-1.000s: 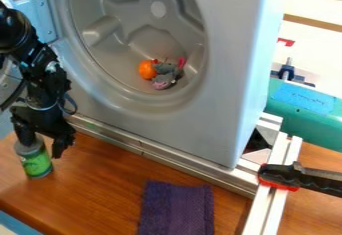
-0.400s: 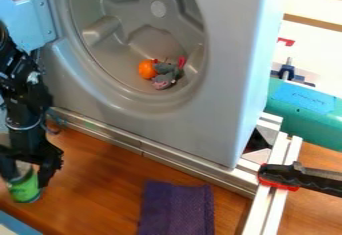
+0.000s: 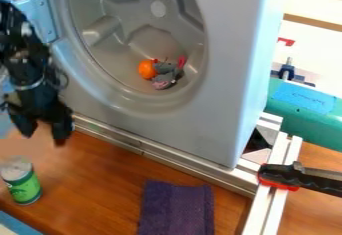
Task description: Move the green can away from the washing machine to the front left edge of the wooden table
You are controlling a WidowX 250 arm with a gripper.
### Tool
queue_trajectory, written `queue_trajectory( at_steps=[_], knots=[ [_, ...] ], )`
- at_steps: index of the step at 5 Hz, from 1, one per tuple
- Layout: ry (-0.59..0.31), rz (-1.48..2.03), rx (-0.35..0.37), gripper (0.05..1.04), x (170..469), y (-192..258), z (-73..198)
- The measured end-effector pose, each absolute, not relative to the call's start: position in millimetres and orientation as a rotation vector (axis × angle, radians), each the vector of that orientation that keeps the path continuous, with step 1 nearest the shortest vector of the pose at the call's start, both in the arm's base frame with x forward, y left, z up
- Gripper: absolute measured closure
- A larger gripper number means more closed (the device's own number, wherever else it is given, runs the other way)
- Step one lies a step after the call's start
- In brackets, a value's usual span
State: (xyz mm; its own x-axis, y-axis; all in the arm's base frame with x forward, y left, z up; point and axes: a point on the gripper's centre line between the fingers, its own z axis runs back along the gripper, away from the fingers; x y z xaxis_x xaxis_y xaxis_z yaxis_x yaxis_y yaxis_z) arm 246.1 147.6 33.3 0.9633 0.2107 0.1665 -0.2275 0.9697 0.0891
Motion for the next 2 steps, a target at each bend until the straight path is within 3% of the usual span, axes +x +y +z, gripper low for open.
queue_trajectory(
  at_steps=[2],
  knots=[
    [-0.049, -0.012, -0.021, 0.083, 246, 111, 48]
  ],
)
